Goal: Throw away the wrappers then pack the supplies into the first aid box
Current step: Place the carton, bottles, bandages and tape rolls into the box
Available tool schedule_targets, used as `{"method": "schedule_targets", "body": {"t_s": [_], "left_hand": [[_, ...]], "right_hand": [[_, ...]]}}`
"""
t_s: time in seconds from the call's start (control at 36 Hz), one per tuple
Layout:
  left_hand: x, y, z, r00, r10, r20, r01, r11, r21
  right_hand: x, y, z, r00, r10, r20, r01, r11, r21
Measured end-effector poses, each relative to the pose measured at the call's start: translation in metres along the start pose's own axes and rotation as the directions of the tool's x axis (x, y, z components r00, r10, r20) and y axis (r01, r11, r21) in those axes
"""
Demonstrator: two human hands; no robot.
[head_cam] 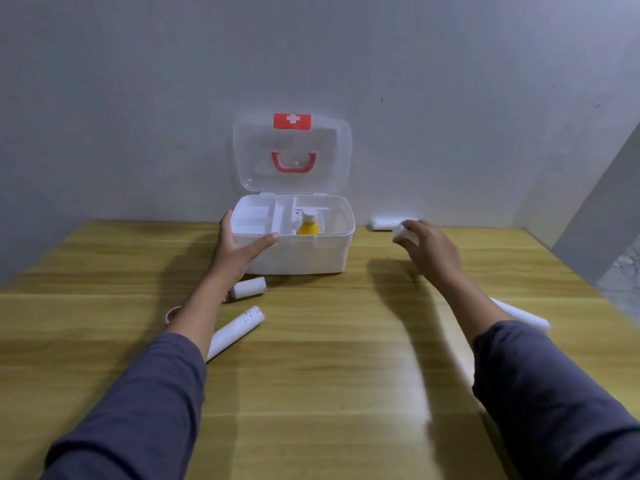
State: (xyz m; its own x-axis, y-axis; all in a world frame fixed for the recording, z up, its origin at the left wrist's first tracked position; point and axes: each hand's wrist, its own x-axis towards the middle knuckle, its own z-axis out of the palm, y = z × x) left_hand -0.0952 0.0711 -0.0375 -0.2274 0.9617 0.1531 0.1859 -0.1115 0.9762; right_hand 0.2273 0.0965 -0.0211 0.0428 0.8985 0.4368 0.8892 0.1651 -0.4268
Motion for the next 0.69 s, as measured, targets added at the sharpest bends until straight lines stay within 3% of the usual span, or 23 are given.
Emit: {"method": "schedule_targets", "body": {"t_s": [0.17, 0.36, 0.56, 0.69], "left_hand": [[-0.001, 0.001, 0.0, 1.0, 0.003, 0.017, -0.003, 1.0, -0.014], [-0.002, 0.002, 0.001, 1.0, 0.01, 0.028, -0.009, 0.999, -0.04], [-0.002, 0.003, 0.0, 1.0, 0.002, 0.031, -0.001, 1.0, -0.029], [-0.003, 0.005, -0.001, 0.999, -0.011, 0.037, 0.012, 1.0, -0.017]], "right_hand": [[0.017, -0.053, -0.016, 0.983, 0.084, -0.161, 0.001, 0.883, 0.469], [0.026, -0.115, -0.03, 0.946, -0.004, -0.325, 0.203, 0.788, 0.581], [0.02, -0.13, -0.004, 0.989, -0.122, -0.09, 0.151, 0.837, 0.526], [0.013, -0.117, 0.014, 0.991, -0.119, 0.066, 0.077, 0.892, 0.445]]}}
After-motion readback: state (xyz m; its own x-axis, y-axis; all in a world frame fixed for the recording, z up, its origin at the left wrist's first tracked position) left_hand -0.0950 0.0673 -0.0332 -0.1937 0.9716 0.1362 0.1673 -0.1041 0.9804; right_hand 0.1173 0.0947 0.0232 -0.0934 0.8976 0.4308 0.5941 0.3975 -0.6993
